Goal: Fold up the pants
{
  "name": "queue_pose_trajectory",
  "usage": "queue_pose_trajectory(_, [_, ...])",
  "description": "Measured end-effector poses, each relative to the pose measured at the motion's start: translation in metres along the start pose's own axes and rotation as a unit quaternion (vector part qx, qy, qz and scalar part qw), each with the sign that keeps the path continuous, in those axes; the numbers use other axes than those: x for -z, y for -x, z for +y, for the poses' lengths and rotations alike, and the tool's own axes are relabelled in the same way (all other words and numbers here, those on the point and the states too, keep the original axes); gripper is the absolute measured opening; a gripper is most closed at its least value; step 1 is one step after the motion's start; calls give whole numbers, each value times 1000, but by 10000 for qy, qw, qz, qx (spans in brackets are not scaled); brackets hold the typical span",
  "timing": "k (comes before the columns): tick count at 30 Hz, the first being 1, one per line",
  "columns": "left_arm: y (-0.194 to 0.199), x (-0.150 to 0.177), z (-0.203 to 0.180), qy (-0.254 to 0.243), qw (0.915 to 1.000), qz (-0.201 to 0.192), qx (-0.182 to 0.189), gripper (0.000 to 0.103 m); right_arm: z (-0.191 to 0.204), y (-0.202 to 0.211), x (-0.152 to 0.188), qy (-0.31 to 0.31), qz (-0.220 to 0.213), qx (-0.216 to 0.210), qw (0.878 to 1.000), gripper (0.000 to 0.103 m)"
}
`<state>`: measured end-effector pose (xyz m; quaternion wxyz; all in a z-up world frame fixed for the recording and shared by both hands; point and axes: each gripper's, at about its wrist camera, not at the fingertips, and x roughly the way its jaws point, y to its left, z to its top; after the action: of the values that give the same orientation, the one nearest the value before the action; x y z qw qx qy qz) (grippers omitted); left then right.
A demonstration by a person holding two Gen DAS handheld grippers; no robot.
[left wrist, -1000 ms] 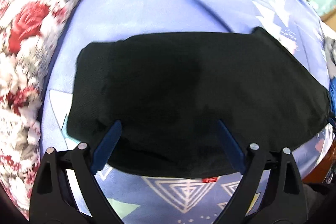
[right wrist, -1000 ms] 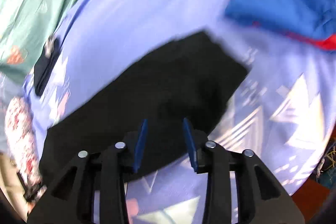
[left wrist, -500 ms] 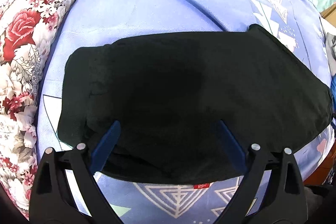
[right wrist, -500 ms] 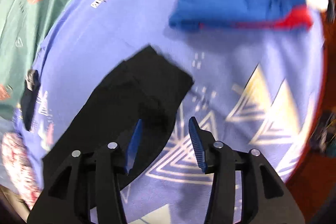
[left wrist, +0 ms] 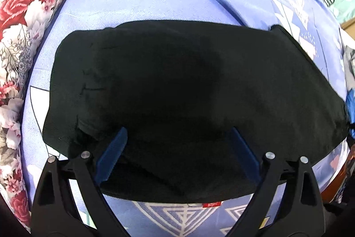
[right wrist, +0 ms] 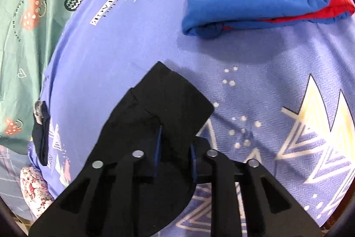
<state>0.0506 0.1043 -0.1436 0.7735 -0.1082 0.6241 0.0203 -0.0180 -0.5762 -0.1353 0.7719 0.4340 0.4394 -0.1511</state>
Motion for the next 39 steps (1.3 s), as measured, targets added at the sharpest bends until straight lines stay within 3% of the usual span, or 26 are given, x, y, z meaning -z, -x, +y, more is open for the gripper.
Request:
queue_pose_trajectory(2, [6,0,13,82,9999,-11,71,92,5,11,-2,-138,-31,-445,9989,18])
queue_pose_trajectory(5, [16,-2,20,258,9996,-123,15,81,43,40,3,321,-12,-1116,9932,17])
queue_pose_trajectory(7, [23,-3,24,400,9990,-214,48,80,81,57,20,931,205,-1534,9836,17])
queue_pose_trajectory(11, [35,-9,26,492,9982,-329,109,82,152,60,74,2214,754,-1865,9542,17])
queue_pose_trajectory(16, [41,-7,26,506,9980,-337,179,82,204,-8,166,3176,1747,-1596,9182,17])
queue_pose_trajectory(19, [47,-2,31,492,9981,-349,159,82,220,-42,214,3712,1954,-1216,8996,17])
queue_pose_trajectory(22, [53,-6,26,421,9980,-446,166,82,229,-57,244,4072,2011,-973,8856,21])
queue_pose_trajectory(25, [59,-9,28,376,9979,-522,99,83,236,-58,249,4240,2143,-1028,8739,32])
queue_pose_trajectory(27, [58,-11,28,417,9978,-497,110,83,237,-59,247,4049,2386,-1210,8744,55])
queue_pose_trajectory(31, [57,-13,26,451,9978,-456,179,83,237,-54,236,3496,2800,-1741,8769,59])
queue_pose_trajectory(32, [57,-14,24,428,9979,-461,179,83,237,-50,232,3341,2821,-1903,8790,55])
queue_pose_trajectory(33, [57,-14,23,399,9979,-470,175,83,237,-46,225,3226,2755,-2030,8825,41])
queue_pose_trajectory(34, [57,-14,21,377,9980,-475,175,83,235,-45,219,3157,2682,-2015,8876,36])
queue_pose_trajectory(37, [56,-14,21,410,9979,-463,185,83,230,-54,211,2982,2497,-1704,9054,22])
queue_pose_trajectory(38, [55,-14,21,431,9979,-440,185,83,229,-61,214,2963,2548,-1630,9060,15])
queue_pose_trajectory(39, [54,-14,21,437,9980,-424,180,83,231,-74,227,3160,2703,-1335,8996,14])
